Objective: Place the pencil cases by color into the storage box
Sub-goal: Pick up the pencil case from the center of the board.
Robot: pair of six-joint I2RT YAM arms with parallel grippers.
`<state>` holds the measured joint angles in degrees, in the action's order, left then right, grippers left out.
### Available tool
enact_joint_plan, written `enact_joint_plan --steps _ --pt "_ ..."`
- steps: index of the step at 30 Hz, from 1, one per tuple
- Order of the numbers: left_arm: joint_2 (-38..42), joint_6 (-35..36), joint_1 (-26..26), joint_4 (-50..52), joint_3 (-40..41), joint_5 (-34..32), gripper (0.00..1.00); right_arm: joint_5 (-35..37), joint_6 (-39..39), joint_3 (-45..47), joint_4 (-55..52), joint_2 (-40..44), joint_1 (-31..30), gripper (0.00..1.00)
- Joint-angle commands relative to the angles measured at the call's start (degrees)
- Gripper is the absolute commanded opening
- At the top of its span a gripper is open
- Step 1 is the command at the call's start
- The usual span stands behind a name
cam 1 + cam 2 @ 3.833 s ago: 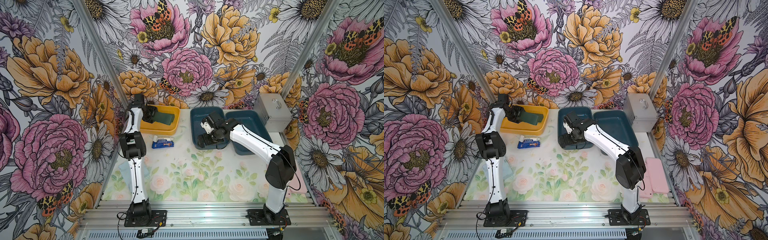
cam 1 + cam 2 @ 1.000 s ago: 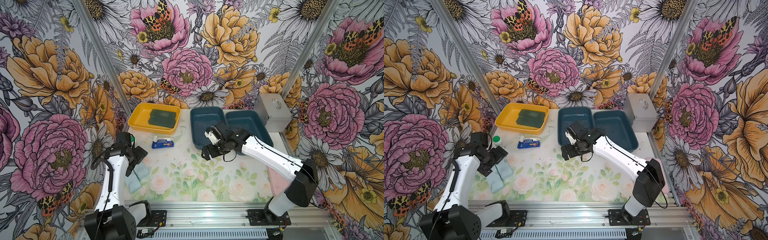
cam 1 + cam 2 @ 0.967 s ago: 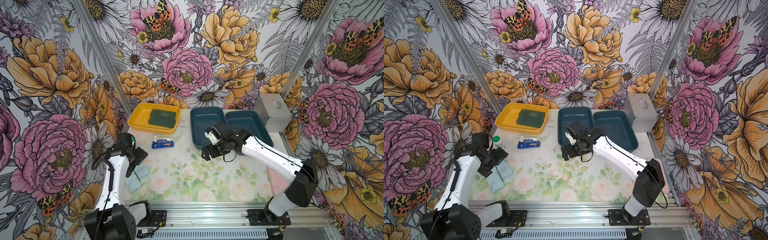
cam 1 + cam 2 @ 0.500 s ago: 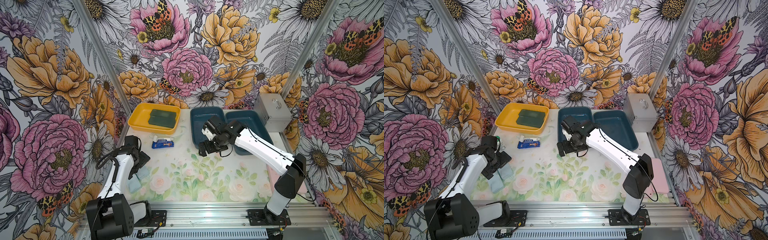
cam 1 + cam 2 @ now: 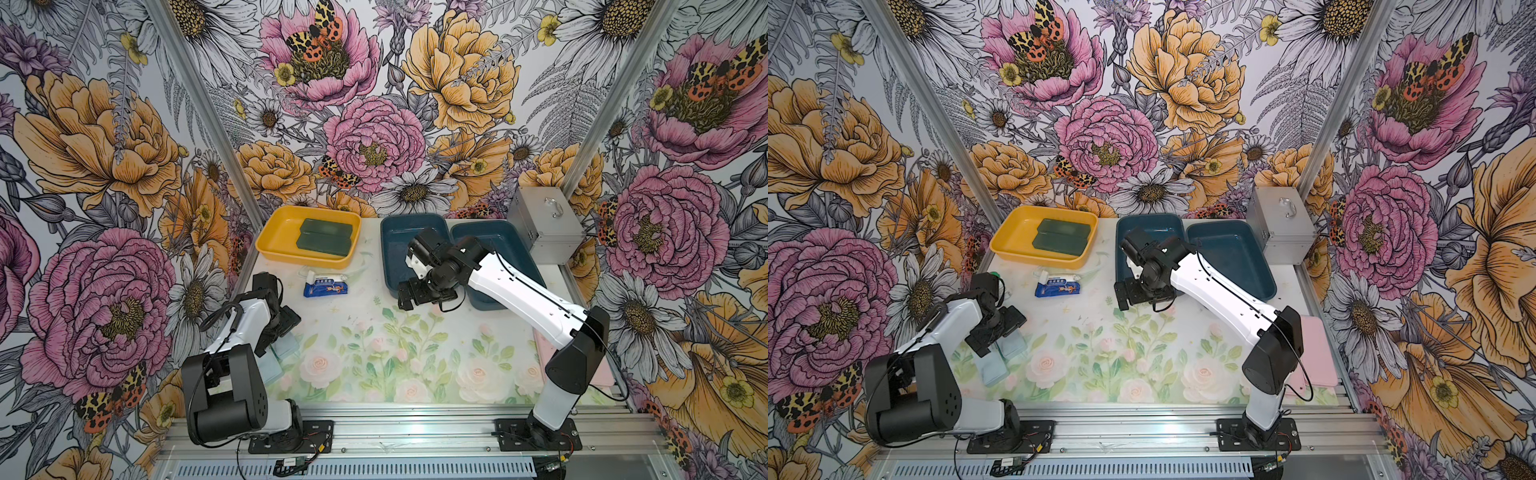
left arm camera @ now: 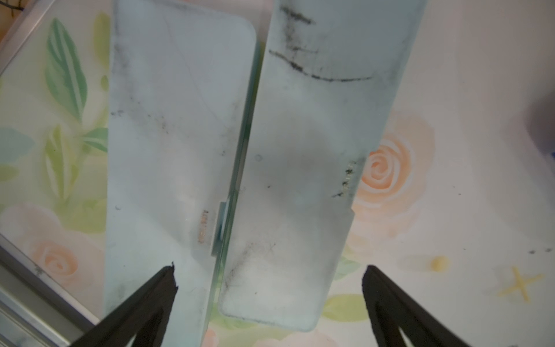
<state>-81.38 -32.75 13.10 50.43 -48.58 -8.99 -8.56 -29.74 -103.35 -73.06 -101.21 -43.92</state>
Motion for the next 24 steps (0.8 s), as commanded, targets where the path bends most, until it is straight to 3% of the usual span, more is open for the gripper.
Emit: enact_joint_plan --steps 1,24 --pt "-1.89 1.84 0.71 -3.01 -2.36 0.85 0.99 1.70 -1.46 0.41 -0.23 1.72 -0.07 0.99" --pt "-9.18 0.32 -1.51 -6.58 -3.62 2.88 0.99 3.05 -2.48 3.55 0.20 4.23 -0.01 0.99"
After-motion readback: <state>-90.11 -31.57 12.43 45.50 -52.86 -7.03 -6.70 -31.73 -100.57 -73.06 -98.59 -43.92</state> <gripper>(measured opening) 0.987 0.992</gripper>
